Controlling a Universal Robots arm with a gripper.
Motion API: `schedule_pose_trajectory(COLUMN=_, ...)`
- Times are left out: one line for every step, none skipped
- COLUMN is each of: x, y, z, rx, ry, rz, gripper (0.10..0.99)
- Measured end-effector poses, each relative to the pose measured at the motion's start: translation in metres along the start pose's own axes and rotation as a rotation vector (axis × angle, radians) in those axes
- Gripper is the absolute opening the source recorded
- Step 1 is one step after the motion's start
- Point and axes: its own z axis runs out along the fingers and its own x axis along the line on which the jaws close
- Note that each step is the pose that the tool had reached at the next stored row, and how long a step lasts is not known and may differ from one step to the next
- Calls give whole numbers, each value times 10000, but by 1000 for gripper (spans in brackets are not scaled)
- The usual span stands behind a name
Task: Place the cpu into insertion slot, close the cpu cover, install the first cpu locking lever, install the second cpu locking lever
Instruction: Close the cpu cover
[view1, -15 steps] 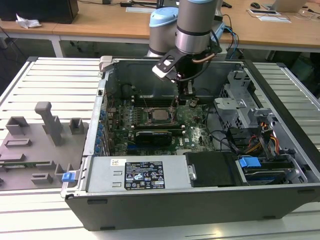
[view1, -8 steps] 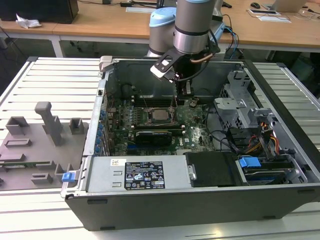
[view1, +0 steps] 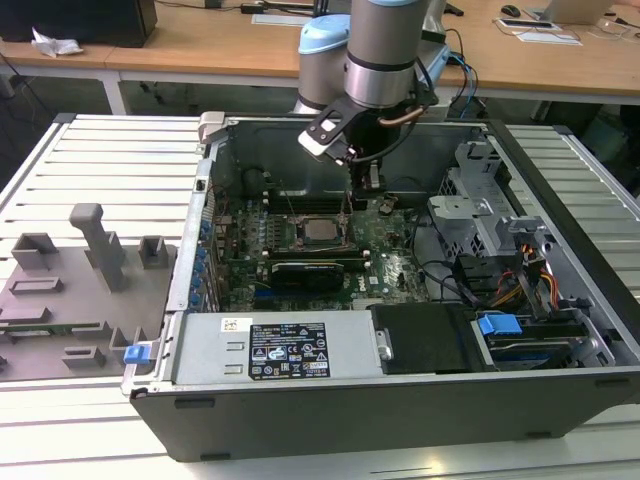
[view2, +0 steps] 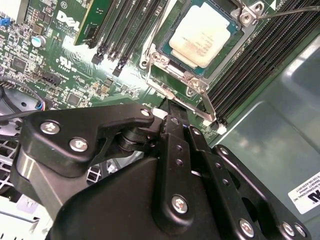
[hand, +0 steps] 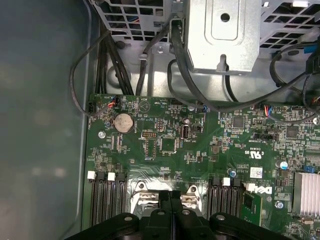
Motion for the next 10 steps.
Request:
schedule_pose_trajectory(x=0, y=-2, z=0, rx=0, ry=0, rz=-1, gripper=106)
schedule_pose_trajectory(x=0, y=-5, z=0, rx=0, ry=-1, rz=0, gripper=106)
schedule_pose_trajectory(x=0, y=-7, z=0, rx=0, ry=0, rz=0, gripper=106)
schedule_pose_trajectory(x=0, y=-9, z=0, rx=0, ry=0, rz=0, gripper=106)
schedule_pose_trajectory(x=1, y=-11, z=0, rx=0, ry=-1, rz=0, gripper=106)
schedule_pose_trajectory(x=1, y=-13, z=-1, rx=0, ry=-1, rz=-1, gripper=106)
schedule_pose_trajectory(x=1, y=-16, z=-1, rx=1, ry=0, rz=-1, gripper=106)
schedule_pose_trajectory(x=1, y=-19, z=-1, rx=0, ry=0, rz=0, gripper=106)
schedule_pose_trajectory(x=1, y=-20, z=-1, rx=0, ry=0, rz=-1, gripper=106)
schedule_pose_trajectory(x=1, y=-23, z=-1, rx=0, ry=0, rz=0, gripper=106)
